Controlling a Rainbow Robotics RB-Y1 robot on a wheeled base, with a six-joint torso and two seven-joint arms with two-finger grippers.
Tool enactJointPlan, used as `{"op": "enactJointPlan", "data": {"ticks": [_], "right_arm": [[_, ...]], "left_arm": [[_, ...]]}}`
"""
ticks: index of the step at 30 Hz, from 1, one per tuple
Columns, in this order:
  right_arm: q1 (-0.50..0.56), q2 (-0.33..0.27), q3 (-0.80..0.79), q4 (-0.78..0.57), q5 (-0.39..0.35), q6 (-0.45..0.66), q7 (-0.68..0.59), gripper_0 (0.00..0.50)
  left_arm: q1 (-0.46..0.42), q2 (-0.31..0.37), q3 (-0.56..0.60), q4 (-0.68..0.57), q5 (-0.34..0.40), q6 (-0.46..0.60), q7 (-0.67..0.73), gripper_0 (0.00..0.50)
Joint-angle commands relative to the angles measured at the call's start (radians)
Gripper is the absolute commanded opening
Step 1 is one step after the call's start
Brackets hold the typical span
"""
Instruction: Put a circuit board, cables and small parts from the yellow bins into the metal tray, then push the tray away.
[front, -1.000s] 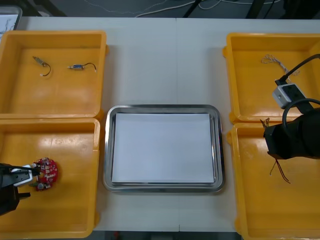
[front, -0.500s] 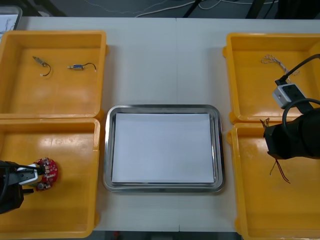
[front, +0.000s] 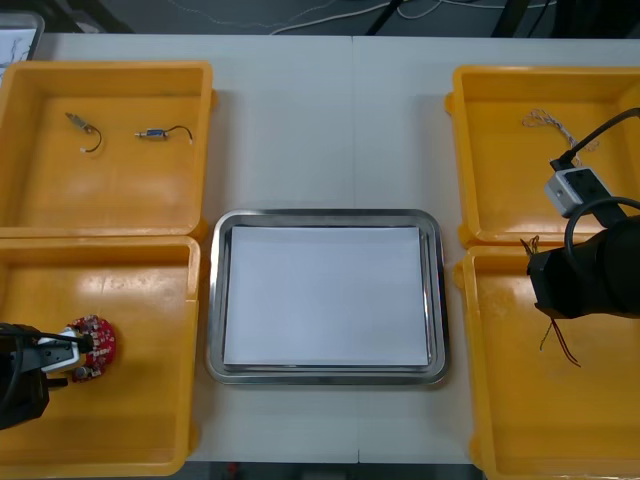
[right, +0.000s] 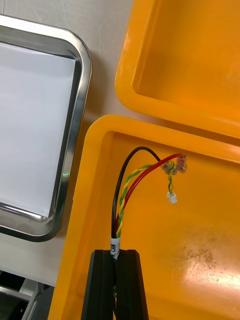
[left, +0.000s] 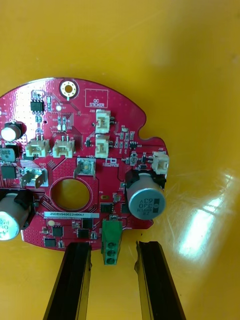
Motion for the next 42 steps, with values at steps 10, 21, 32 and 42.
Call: {"op": "enactJointPlan", "data": {"ticks": [10, 21, 32, 42], "right_arm": [[-0.022, -0.034, 0.01, -0.032, 0.004, 0.003, -0.047, 0.0], [-0.022, -0.034, 0.01, -0.032, 0.004, 0.003, -0.047, 0.0], [-0.022, -0.034, 0.01, -0.032, 0.004, 0.003, -0.047, 0.0], [-0.022, -0.034, 0.01, -0.032, 0.004, 0.003, -0.047, 0.0]], "left_arm": [[-0.028, -0.014, -0.033, -0.002, -0.025, -0.012, 0.079, 0.073], [-0.028, -0.018, -0.022, -0.002, 0.008, -0.01, 0.079, 0.0], [-0.04, -0.017, 0.099, -0.002, 0.118, 0.08, 0.079, 0.0], [-0.088, -0.002, 0.248, -0.004, 0.204, 0.215, 0.079, 0.0]]}}
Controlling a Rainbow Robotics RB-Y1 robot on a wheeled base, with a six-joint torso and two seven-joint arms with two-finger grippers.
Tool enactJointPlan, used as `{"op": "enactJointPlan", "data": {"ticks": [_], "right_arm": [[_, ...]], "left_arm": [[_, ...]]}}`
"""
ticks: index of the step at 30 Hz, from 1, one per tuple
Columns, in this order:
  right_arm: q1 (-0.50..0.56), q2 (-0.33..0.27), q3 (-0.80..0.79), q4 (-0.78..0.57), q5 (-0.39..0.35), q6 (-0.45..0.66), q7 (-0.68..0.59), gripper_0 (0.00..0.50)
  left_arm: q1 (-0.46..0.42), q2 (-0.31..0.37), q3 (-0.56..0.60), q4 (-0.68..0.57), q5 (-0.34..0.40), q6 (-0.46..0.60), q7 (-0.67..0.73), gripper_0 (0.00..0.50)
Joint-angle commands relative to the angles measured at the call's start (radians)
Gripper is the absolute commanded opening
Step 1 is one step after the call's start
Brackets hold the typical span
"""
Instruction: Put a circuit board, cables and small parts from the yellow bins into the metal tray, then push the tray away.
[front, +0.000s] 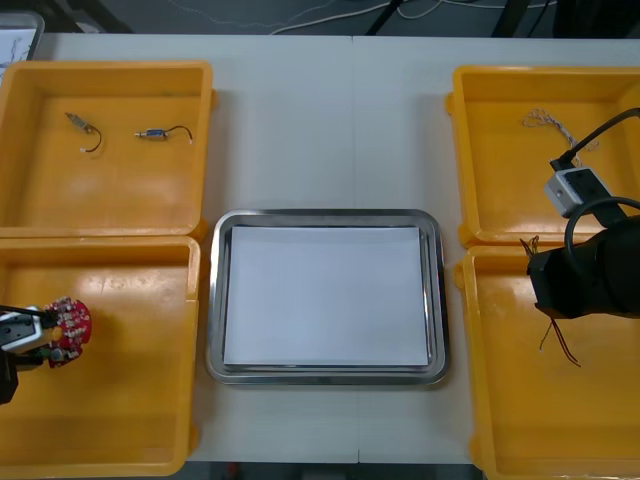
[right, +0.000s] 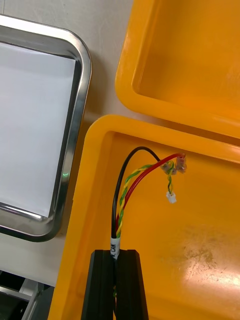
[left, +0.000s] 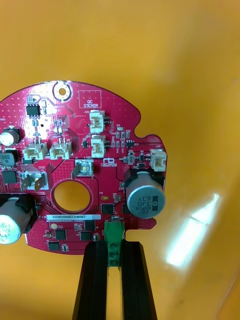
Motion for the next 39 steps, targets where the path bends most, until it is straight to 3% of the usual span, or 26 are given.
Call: {"op": "enactJointPlan", "data": {"ticks": [1, 11, 21, 32, 39], "right_arm": [[-0.022, -0.034, 0.01, -0.032, 0.004, 0.003, -0.047, 0.0], [-0.022, -0.034, 0.01, -0.032, 0.004, 0.003, -0.047, 0.0], [-0.022, -0.034, 0.01, -0.032, 0.004, 0.003, -0.047, 0.0], [-0.022, -0.034, 0.01, -0.032, 0.004, 0.003, -0.047, 0.0], [-0.022, -0.034, 0.01, -0.032, 0.004, 0.003, -0.047, 0.0]], "left_arm": [[-0.059, 0.004, 0.086, -0.006, 0.063, 0.086, 0.103, 0.0], [-0.075, 0.043, 0.111, -0.12, 0.088, 0.123, 0.411, 0.0], [-0.125, 0.09, 0.089, -0.275, 0.069, 0.203, 0.853, 0.0], [-0.219, 0.141, -0.037, -0.408, 0.017, 0.262, 1.292, 0.0], [-0.282, 0.178, -0.136, -0.453, -0.027, 0.275, 1.469, 0.0]]}}
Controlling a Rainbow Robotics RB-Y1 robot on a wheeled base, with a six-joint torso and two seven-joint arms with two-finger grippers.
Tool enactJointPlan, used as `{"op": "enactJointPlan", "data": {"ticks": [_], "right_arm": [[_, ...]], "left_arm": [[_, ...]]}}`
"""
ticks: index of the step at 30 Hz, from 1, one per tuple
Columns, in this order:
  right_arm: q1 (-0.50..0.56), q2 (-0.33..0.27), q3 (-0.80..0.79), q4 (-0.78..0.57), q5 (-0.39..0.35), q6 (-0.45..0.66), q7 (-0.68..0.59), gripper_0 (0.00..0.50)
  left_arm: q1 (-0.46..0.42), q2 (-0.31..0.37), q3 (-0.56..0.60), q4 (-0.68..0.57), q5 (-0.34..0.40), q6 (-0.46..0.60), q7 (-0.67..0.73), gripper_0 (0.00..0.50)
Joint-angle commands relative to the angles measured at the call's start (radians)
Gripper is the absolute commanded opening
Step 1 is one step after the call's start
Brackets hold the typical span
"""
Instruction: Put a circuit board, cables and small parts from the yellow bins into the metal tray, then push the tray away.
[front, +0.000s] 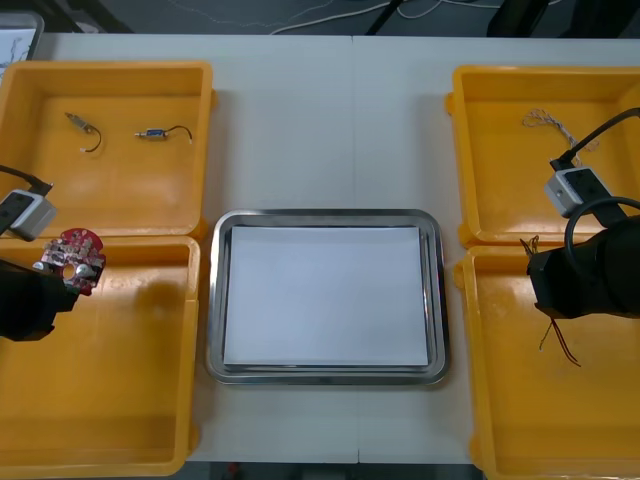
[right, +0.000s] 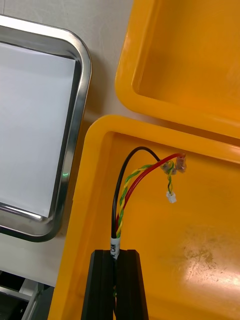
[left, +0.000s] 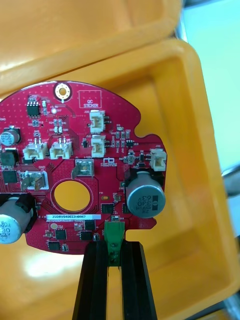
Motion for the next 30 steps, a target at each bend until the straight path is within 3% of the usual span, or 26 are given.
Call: {"op": "enactJointPlan", "data": {"ticks": [1, 11, 18, 30], "right_arm": [[-0.021, -0.034, 0.01, -0.031, 0.004, 0.003, -0.047, 0.0], [-0.021, -0.034, 0.01, -0.031, 0.004, 0.003, -0.047, 0.0], [-0.021, -0.034, 0.01, -0.031, 0.004, 0.003, -0.047, 0.0], [-0.021, -0.034, 0.01, -0.031, 0.004, 0.003, -0.047, 0.0]], "left_arm": [[-0.07, 0.059, -0.071, -0.056, -0.047, 0.025, 0.019, 0.0], [-0.222, 0.064, -0.267, -0.102, -0.162, 0.1, 0.272, 0.0], [-0.369, 0.058, -0.491, -0.106, -0.289, 0.143, 0.478, 0.0], [-0.558, 0.044, -0.752, -0.105, -0.37, 0.172, 0.76, 0.0]]}}
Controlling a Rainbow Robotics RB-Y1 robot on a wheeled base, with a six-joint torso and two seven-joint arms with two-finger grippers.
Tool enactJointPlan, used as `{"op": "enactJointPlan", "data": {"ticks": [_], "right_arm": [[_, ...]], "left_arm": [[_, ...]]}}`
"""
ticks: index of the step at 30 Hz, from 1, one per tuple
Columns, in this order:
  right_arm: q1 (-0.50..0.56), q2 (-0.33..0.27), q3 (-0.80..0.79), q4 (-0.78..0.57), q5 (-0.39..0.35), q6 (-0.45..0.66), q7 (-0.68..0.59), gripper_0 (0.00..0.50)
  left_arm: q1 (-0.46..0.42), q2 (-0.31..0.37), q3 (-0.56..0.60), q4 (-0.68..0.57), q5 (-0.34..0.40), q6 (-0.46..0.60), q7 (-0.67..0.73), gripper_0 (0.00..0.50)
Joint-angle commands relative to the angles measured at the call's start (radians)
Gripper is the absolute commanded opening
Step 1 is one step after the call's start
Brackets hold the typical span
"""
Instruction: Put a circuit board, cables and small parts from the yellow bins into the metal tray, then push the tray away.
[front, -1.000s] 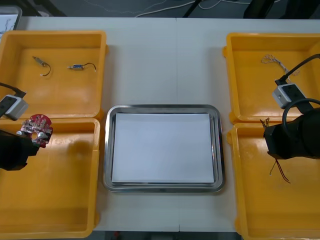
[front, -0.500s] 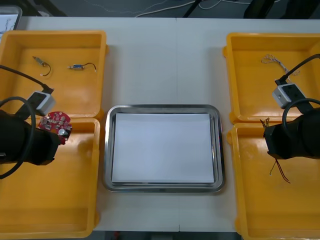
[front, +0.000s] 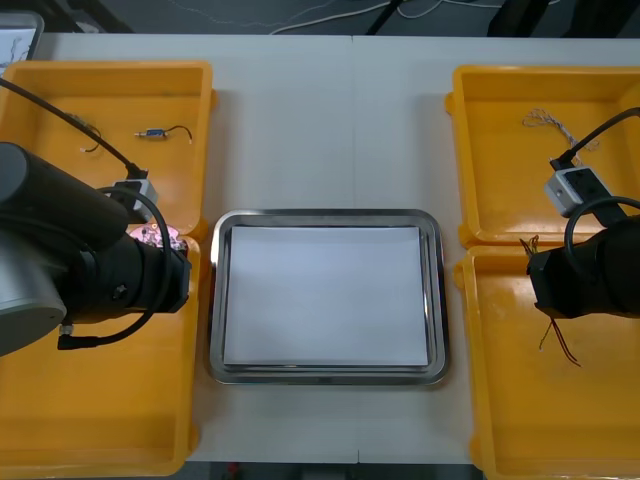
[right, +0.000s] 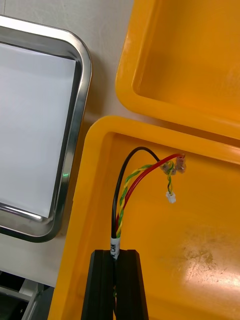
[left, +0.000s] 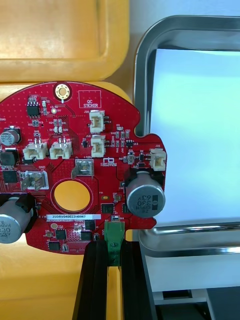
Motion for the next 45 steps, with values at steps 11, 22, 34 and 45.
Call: {"op": "enactJointPlan", "data": {"ticks": [11, 22, 34, 45], "right_arm": [[-0.02, -0.033, 0.01, -0.03, 0.004, 0.003, -0.047, 0.0], [-0.02, -0.033, 0.01, -0.03, 0.004, 0.003, -0.047, 0.0], [-0.02, -0.033, 0.01, -0.03, 0.004, 0.003, -0.047, 0.0], [-0.02, -0.033, 0.01, -0.03, 0.004, 0.003, -0.047, 0.0]], "left_arm": [[-0.147, -0.056, -0.223, 0.009, -0.138, 0.01, 0.044, 0.0], [-0.199, -0.159, -0.335, 0.096, -0.195, 0.007, 0.071, 0.0], [-0.207, -0.223, -0.427, 0.112, -0.242, 0.007, 0.1, 0.0], [-0.238, -0.295, -0.524, 0.201, -0.305, 0.003, 0.125, 0.0]]}}
